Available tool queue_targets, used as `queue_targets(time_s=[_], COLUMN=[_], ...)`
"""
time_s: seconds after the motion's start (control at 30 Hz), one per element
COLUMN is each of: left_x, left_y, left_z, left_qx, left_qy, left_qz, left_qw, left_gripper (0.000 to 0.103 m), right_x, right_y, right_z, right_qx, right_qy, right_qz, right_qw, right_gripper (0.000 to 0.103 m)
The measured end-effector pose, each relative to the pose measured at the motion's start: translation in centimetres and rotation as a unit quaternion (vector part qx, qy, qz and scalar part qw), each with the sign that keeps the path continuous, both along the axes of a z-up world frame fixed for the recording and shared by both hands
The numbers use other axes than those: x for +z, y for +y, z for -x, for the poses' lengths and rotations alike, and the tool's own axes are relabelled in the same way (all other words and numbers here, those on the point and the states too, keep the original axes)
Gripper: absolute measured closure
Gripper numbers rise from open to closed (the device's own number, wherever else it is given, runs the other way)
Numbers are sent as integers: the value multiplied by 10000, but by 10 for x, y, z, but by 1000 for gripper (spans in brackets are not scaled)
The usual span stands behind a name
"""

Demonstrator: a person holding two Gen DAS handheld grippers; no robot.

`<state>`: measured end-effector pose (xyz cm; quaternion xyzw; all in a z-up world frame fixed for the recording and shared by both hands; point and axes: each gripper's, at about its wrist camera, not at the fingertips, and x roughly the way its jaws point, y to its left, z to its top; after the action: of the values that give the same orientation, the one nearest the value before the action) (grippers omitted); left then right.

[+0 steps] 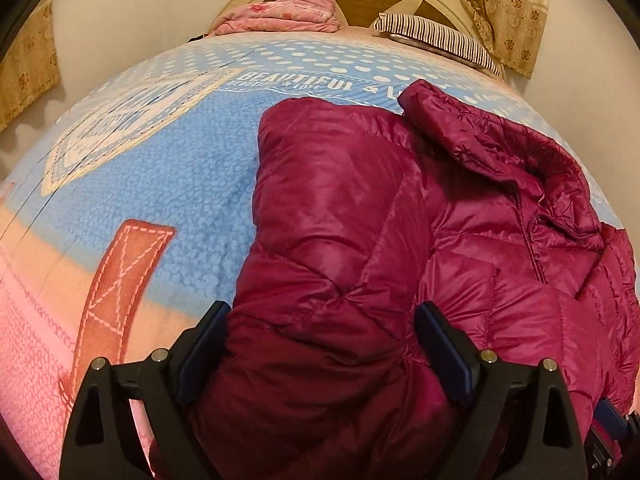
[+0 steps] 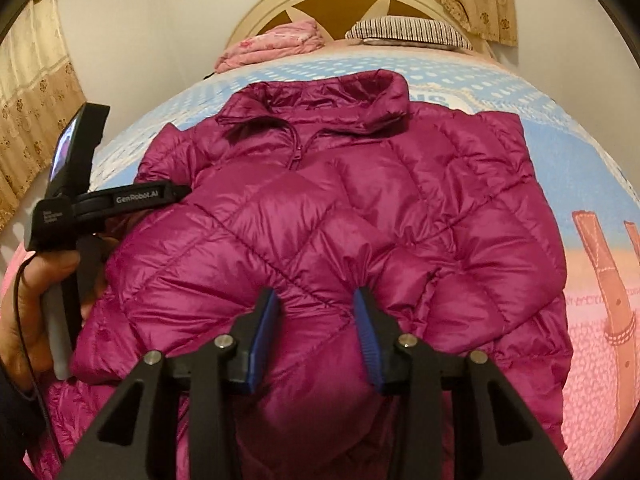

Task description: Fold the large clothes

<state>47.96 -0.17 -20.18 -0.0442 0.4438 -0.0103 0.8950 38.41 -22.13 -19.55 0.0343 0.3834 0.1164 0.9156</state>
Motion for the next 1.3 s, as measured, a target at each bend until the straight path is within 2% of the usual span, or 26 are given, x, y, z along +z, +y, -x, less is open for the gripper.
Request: queue_targets(time_s=[0.4,0.83,1.3], left_x=[-3,-5,-6], left_y=[-4,-8,-7], left_z=[-2,-6,-7], left_qx=[-21,-31,-39], left_qy=[50,72,72], left_qz=[-146,-188,-183], left_qw=[9999,9998,9998], left_gripper=[7,6,5], right_x=[-3,-5,-5], right_y=[15,20,21], right_z=[0,1,2], right_qx=[-88,-110,-103], right_qy=[-69,-98,-106], right_qz=[457,664,676], right_qw=[9989,9977,9976], right_gripper=[60,60,60])
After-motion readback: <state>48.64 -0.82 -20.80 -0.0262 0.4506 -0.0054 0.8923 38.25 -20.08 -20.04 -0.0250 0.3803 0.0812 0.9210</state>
